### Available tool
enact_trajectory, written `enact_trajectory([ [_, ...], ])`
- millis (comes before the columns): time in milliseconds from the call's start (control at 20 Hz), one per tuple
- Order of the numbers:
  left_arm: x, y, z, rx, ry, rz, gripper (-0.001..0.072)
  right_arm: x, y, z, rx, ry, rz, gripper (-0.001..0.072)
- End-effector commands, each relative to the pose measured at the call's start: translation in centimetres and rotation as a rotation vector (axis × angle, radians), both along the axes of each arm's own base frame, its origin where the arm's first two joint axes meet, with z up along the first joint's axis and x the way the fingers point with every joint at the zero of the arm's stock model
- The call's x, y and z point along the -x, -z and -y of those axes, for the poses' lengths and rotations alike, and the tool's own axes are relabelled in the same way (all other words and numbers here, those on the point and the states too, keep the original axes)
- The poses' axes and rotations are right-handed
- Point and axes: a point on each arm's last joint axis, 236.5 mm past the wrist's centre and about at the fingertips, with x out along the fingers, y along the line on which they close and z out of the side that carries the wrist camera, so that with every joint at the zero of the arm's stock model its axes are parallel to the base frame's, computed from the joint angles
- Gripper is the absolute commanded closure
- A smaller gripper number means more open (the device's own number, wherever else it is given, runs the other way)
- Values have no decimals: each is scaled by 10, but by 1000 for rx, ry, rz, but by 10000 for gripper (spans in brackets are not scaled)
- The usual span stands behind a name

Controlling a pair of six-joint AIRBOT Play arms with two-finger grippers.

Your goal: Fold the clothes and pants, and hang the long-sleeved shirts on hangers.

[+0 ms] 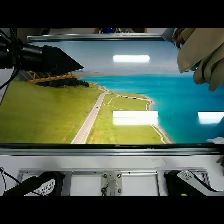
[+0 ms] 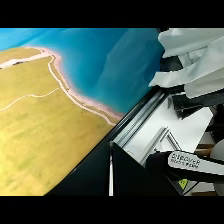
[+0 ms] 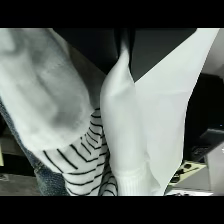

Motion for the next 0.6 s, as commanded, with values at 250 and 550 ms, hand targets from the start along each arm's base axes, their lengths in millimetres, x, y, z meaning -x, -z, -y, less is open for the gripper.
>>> enact_trajectory([
  [250,2,1,0,-20,33,43,689,59,-17,-55,-37,137,15,692],
  [550,5,3,-1,-29,49,37,689,45,-12,-64,-79,73,66,467],
])
